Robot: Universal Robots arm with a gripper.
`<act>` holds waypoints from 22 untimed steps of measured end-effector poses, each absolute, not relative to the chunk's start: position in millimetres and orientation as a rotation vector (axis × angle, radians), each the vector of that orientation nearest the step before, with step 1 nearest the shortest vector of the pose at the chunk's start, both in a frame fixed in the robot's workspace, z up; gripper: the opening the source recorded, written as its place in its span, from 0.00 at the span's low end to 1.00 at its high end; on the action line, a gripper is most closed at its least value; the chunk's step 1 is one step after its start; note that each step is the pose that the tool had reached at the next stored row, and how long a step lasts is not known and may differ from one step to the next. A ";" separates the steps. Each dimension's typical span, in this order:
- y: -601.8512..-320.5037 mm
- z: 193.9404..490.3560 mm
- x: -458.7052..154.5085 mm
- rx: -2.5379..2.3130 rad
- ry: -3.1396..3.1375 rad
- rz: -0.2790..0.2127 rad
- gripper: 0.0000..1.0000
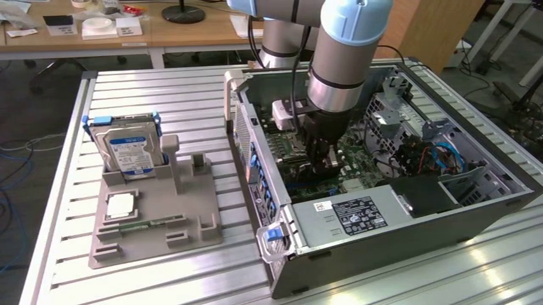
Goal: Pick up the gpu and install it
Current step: 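Insert the gpu into the slot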
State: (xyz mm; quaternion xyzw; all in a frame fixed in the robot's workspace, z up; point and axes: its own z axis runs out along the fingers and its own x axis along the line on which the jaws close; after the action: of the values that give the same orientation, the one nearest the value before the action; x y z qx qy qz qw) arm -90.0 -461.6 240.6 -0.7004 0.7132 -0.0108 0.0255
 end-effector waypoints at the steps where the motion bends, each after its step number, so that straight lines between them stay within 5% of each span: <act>1: -461.6 240.5 -90.1 -2.166 2.205 -0.033 0.27; 22: -461.6 238.5 -90.6 -2.166 2.205 -0.033 0.27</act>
State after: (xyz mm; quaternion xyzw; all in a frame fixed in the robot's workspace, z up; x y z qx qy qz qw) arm -90.6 -461.6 238.5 -0.7004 0.7132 -0.0108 0.0255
